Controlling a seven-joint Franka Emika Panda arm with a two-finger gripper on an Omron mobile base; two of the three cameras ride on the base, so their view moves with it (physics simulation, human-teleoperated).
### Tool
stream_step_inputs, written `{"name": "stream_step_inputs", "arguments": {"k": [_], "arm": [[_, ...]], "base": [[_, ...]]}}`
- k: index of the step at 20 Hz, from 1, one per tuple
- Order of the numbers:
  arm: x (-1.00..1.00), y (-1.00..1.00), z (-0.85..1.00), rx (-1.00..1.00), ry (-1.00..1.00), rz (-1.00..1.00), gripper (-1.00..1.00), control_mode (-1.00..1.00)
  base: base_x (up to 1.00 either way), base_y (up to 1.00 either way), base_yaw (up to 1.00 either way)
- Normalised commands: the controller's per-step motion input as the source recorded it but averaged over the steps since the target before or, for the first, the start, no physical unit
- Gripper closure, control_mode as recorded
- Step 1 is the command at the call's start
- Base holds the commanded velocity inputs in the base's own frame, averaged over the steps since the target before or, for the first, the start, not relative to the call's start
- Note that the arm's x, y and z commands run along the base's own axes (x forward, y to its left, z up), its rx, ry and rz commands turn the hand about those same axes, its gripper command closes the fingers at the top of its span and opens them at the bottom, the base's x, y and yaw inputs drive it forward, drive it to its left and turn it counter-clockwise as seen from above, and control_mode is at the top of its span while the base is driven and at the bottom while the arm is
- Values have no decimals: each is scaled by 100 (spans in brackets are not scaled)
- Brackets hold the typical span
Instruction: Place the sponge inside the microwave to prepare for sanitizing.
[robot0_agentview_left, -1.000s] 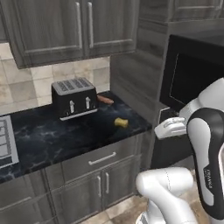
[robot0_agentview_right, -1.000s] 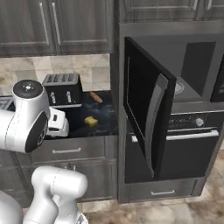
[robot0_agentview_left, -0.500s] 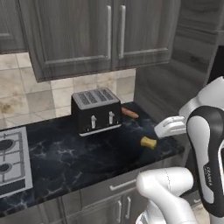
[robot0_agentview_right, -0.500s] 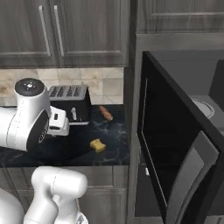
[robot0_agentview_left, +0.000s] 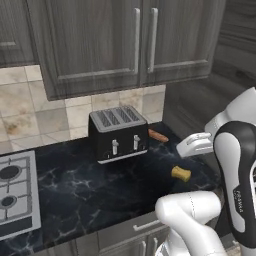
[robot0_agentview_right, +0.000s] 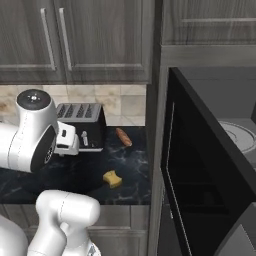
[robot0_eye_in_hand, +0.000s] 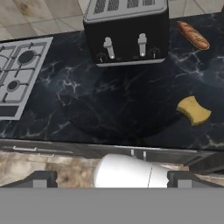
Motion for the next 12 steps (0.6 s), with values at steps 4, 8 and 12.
{"name": "stream_step_inputs", "arguments": {"k": [4,8,12], "arm": [[0,0,0,0,0,0,-100,100],[0,0,0,0,0,0,-100,100],[0,0,0,0,0,0,-100,100]], "base": [[1,-2,0],[0,0,0],[0,0,0]]}}
